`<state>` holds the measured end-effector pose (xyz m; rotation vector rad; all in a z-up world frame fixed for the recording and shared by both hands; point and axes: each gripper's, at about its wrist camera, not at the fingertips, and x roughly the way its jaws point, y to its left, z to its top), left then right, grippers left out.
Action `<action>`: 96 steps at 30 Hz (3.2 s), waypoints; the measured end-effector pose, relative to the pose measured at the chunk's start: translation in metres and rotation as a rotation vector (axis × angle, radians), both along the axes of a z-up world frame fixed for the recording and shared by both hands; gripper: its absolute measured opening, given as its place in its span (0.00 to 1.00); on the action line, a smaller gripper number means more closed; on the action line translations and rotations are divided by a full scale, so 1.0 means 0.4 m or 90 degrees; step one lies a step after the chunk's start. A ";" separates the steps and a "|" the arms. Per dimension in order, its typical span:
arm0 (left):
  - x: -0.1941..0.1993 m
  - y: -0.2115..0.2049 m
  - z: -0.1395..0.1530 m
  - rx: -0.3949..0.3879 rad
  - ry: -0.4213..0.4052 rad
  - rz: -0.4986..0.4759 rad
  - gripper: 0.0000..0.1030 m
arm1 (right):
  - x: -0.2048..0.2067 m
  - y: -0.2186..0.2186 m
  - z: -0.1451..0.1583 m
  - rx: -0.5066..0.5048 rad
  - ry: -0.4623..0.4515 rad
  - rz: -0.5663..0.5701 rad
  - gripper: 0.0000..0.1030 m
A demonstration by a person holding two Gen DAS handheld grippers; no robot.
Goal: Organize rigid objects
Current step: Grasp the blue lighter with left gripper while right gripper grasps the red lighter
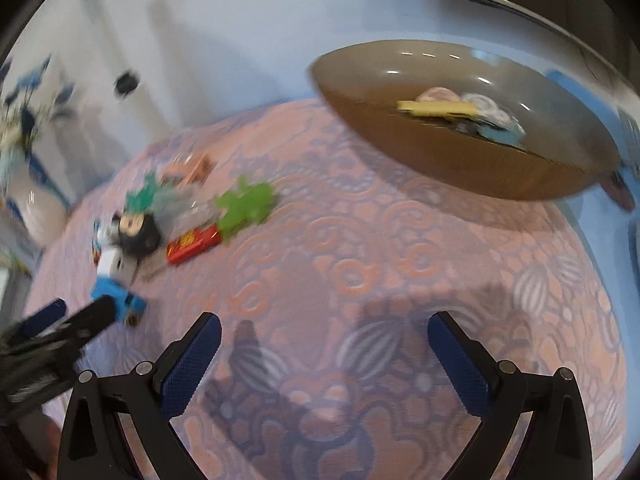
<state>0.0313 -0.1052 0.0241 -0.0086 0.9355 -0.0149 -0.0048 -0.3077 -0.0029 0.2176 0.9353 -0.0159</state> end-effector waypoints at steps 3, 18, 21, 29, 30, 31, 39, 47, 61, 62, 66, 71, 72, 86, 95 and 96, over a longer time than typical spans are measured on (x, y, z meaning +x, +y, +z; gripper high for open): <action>0.030 -0.026 -0.026 0.018 0.015 0.026 0.99 | -0.001 -0.006 0.004 0.010 -0.005 -0.005 1.00; -0.029 0.198 -0.056 -0.016 0.053 0.042 1.00 | 0.010 0.014 0.000 -0.018 0.010 0.032 1.00; -0.040 0.251 -0.058 -0.014 0.052 0.034 1.00 | 0.012 0.054 0.000 -0.040 0.027 0.078 1.00; -0.042 0.283 -0.052 0.001 0.037 0.011 0.99 | 0.056 0.199 0.043 -0.005 0.045 0.264 0.62; -0.034 0.276 -0.051 0.005 0.037 0.005 0.99 | 0.082 0.196 0.033 0.009 0.055 0.267 0.62; -0.026 0.269 -0.048 0.006 0.037 -0.009 0.99 | 0.101 0.189 0.022 0.019 0.065 0.263 0.61; 0.027 0.239 -0.062 0.007 0.030 -0.050 1.00 | 0.211 0.183 -0.003 0.024 0.029 0.297 0.64; 0.020 0.241 -0.064 0.001 0.024 -0.052 1.00 | 0.197 0.231 -0.008 0.046 0.025 0.422 0.73; 0.027 0.223 -0.053 -0.003 0.015 -0.072 0.82 | 0.073 0.310 -0.020 -0.085 -0.005 0.472 0.33; 0.025 0.214 -0.050 0.003 0.008 -0.082 0.73 | 0.067 0.320 -0.020 -0.089 -0.008 0.476 0.30; -0.004 0.168 -0.039 0.021 -0.012 -0.138 0.32 | 0.019 0.333 -0.016 -0.119 -0.017 0.484 0.22; -0.065 0.165 -0.032 0.003 0.000 -0.157 0.24 | -0.076 0.275 -0.012 -0.113 -0.004 0.454 0.22; -0.086 0.173 -0.030 -0.018 0.006 -0.161 0.23 | -0.091 0.266 -0.014 -0.113 -0.004 0.446 0.22; -0.155 0.153 -0.034 -0.093 0.037 -0.194 0.49 | -0.229 0.151 -0.014 -0.059 0.005 0.339 0.29; -0.172 0.056 -0.040 0.030 -0.021 -0.213 0.20 | -0.274 0.229 -0.018 -0.157 -0.029 0.301 0.24; -0.176 0.049 -0.038 0.030 -0.023 -0.219 0.20 | -0.275 0.238 -0.017 -0.161 -0.031 0.305 0.23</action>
